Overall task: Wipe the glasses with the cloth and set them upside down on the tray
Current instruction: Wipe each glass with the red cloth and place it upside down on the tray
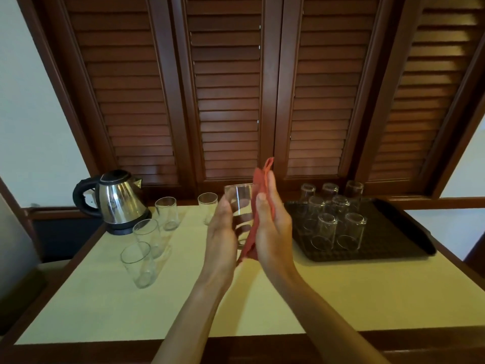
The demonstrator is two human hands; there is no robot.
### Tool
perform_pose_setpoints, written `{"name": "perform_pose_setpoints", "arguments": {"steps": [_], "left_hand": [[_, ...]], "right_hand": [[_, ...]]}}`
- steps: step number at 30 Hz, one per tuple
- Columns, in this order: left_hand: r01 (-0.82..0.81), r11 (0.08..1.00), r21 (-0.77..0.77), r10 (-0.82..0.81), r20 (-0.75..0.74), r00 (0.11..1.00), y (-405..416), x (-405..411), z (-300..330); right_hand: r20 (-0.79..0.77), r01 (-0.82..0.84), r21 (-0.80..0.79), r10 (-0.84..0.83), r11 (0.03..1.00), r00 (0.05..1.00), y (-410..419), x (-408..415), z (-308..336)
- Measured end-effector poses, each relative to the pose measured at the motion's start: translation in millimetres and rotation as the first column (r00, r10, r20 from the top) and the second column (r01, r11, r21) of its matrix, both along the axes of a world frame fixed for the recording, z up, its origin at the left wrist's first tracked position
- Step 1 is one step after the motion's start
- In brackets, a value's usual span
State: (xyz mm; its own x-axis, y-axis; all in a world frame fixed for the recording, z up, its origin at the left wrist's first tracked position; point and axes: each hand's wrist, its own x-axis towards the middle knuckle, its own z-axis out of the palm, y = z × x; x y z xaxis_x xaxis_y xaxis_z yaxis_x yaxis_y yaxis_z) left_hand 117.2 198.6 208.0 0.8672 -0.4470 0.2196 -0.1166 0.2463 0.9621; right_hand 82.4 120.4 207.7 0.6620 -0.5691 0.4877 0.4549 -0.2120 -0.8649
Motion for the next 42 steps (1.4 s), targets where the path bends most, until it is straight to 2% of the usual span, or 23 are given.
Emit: {"name": "perform_pose_setpoints", "arguments": {"steps": [2, 3, 5, 6, 10, 14, 17, 20, 22, 24, 28, 30, 33, 35, 37, 39, 42], "left_hand": [[0.056, 0.998, 0.022, -0.054, -0.049, 0.997, -0.1, 0.3, 9.0], [0.06, 0.998, 0.002, -0.06, -0.045, 0.997, 0.2, 6.5, 13.6], [0.003, 0.999, -0.052, -0.004, -0.018, 1.0, 2.1, 18.0, 21.9], [-0.004, 0.998, -0.057, 0.004, -0.005, 1.0, 1.6, 20.3, 20.3], [0.082, 0.997, 0.001, -0.082, 0.035, 0.996, -3.3, 9.8, 5.1], [-0.045, 0.992, -0.121, 0.055, 0.079, 0.995, -4.9, 32.7, 9.6], [-0.012, 0.998, -0.054, 0.019, 0.124, 0.992, -7.9, 25.4, 1.9], [0.008, 0.999, 0.034, -0.01, 0.046, 0.999, -10.4, 22.8, -1.3], [-0.031, 0.999, 0.012, 0.031, 0.032, 0.999, -10.6, 36.2, 6.6], [-0.075, 0.996, -0.041, 0.078, 0.077, 0.994, -10.1, 43.3, 14.4], [-0.076, 0.997, -0.011, 0.077, 0.16, 0.984, -14.8, 26.0, 4.6], [-0.127, 0.992, 0.023, 0.121, 0.171, 0.978, -16.6, 22.0, 2.5], [-0.214, 0.975, 0.055, 0.2, 0.187, 0.962, -17.1, 34.4, 12.2], [-0.146, 0.988, 0.044, 0.131, 0.255, 0.958, -16.3, 33.7, 14.3], [-0.066, 0.998, 0.003, 0.063, 0.256, 0.965, -16.7, 23.0, 10.0], [-0.105, 0.994, -0.039, 0.111, 0.225, 0.968, -17.4, 19.0, 3.6], [-0.175, 0.984, -0.044, 0.18, 0.146, 0.973, -18.4, 28.9, 1.5]], "right_hand": [[-0.001, 0.051, -0.044, -0.051, 0.998, 0.999, 3.9, -1.6, -0.5], [0.008, 0.049, -0.124, -0.048, 0.991, 0.999, 9.8, -6.8, -7.1], [0.012, -0.013, -0.238, 0.017, 0.971, 1.0, 21.9, -12.7, -24.6], [0.013, -0.036, -0.222, 0.04, 0.974, 0.999, 21.2, -10.9, -28.3], [0.015, -0.054, 0.068, 0.054, 0.996, 0.998, -9.2, 9.2, -8.9], [-0.035, -0.13, -0.027, 0.129, 0.991, 0.991, 13.0, -5.0, -23.2], [0.005, -0.137, 0.006, 0.137, 0.991, 0.991, -0.2, 3.7, -17.9], [0.047, -0.108, 0.06, 0.105, 0.992, 0.993, -7.4, 8.1, -0.3], [0.024, -0.09, 0.013, 0.089, 0.996, 0.996, 8.3, 1.5, -10.4], [0.017, -0.095, -0.015, 0.095, 0.995, 0.995, 21.5, -5.3, -18.7], [0.076, -0.113, 0.127, 0.104, 0.985, 0.992, -6.6, 8.5, -5.0], [0.085, -0.106, 0.153, 0.093, 0.983, 0.992, -6.2, 8.8, -1.0], [0.042, -0.108, 0.123, 0.104, 0.986, 0.994, 14.3, -1.5, -17.3], [0.042, -0.115, 0.129, 0.111, 0.985, 0.993, 12.0, -3.4, -19.3], [0.068, -0.102, 0.112, 0.095, 0.988, 0.993, -4.2, 2.1, -4.9], [0.084, -0.055, 0.119, 0.045, 0.991, 0.995, -13.7, 6.3, 6.9], [0.03, 0.01, -0.047, -0.008, 0.999, 1.0, 3.4, -0.1, -2.5]]}}
